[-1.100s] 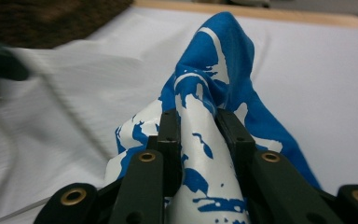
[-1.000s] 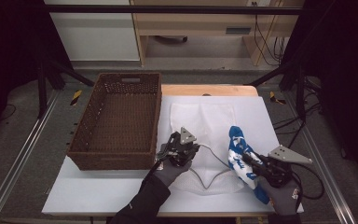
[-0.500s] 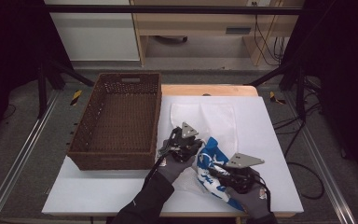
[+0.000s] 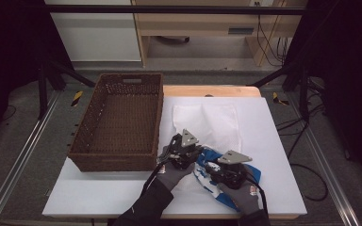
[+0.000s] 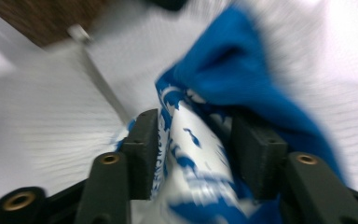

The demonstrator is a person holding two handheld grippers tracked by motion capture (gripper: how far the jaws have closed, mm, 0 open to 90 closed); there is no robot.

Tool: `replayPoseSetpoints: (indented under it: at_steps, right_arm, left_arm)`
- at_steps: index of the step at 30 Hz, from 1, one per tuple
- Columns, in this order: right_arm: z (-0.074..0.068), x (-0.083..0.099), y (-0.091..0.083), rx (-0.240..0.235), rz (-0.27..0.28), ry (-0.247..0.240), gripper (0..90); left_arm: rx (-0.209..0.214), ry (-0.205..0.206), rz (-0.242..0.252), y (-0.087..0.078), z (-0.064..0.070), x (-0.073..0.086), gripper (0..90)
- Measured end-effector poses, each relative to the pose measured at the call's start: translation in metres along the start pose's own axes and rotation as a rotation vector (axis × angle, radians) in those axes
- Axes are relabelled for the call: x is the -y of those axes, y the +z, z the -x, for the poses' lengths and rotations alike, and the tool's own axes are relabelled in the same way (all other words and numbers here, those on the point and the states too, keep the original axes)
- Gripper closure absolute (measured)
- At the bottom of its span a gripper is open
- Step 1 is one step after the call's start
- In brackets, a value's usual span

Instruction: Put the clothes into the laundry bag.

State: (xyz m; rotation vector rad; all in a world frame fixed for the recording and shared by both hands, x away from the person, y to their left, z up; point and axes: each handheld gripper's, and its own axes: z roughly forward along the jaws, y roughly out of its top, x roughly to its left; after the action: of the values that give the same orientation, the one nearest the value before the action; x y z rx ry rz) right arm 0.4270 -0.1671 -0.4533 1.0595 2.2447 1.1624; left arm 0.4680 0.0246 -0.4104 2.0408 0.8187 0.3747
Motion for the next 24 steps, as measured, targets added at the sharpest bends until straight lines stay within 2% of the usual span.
replayPoseSetpoints:
  at_steps: [3,4,5,7,9,10,11,12,13,14,16,18,21,23,24]
  right_arm:
    - [0.004,0.001,-0.024,0.018,0.067,0.004,38.7]
    - [0.004,0.001,-0.024,0.018,0.067,0.004,38.7]
    - [0.007,0.003,-0.031,0.051,0.098,-0.011,30.0]
    - [0.009,0.004,-0.029,0.061,0.086,-0.014,26.4]
    - [0.013,0.007,-0.017,0.069,0.031,-0.012,25.0]
    - [0.015,0.010,-0.007,0.050,0.002,0.007,35.4]
    - [0.015,0.010,-0.007,0.050,0.002,0.007,35.4]
    - [0.014,0.011,-0.002,0.016,-0.015,0.020,50.3]
    - [0.012,0.011,-0.002,0.004,-0.025,0.017,61.7]
    - [0.011,0.010,-0.004,-0.014,-0.031,0.010,67.7]
    - [0.006,0.007,-0.004,-0.020,-0.049,-0.005,76.3]
    - [0.003,0.004,-0.001,-0.031,-0.065,-0.014,79.7]
    - [-0.001,-0.003,0.005,-0.024,-0.060,-0.020,81.7]
    - [-0.003,-0.011,0.010,-0.004,-0.037,-0.007,82.1]
    - [-0.004,-0.015,0.012,0.023,-0.018,-0.007,82.2]
  left_arm:
    - [-0.008,-0.002,-0.004,0.001,-0.001,0.003,88.3]
    - [-0.008,-0.002,-0.004,0.001,-0.001,0.003,88.4]
    - [-0.012,0.001,-0.005,0.001,-0.001,0.003,88.3]
    - [-0.019,0.002,-0.003,0.002,0.000,0.003,88.4]
    - [-0.026,0.015,-0.004,0.001,0.002,0.003,88.4]
    - [-0.031,0.021,-0.004,0.000,0.002,0.003,88.4]
    - [-0.031,0.021,-0.004,0.000,0.002,0.003,88.5]
    - [-0.027,0.020,-0.004,0.000,0.001,0.003,88.5]
    - [-0.024,0.019,-0.004,0.000,0.001,0.003,88.5]
    - [-0.023,0.015,-0.001,0.000,0.000,0.003,88.6]
    - [-0.015,0.006,0.009,-0.002,0.000,0.002,88.6]
    - [-0.011,0.010,0.021,-0.004,0.002,0.000,88.7]
    - [0.004,0.018,0.040,-0.008,0.006,-0.003,88.7]
    - [0.010,0.028,0.055,-0.013,0.011,-0.005,88.7]
    - [0.012,0.032,0.061,-0.015,0.013,-0.005,88.7]
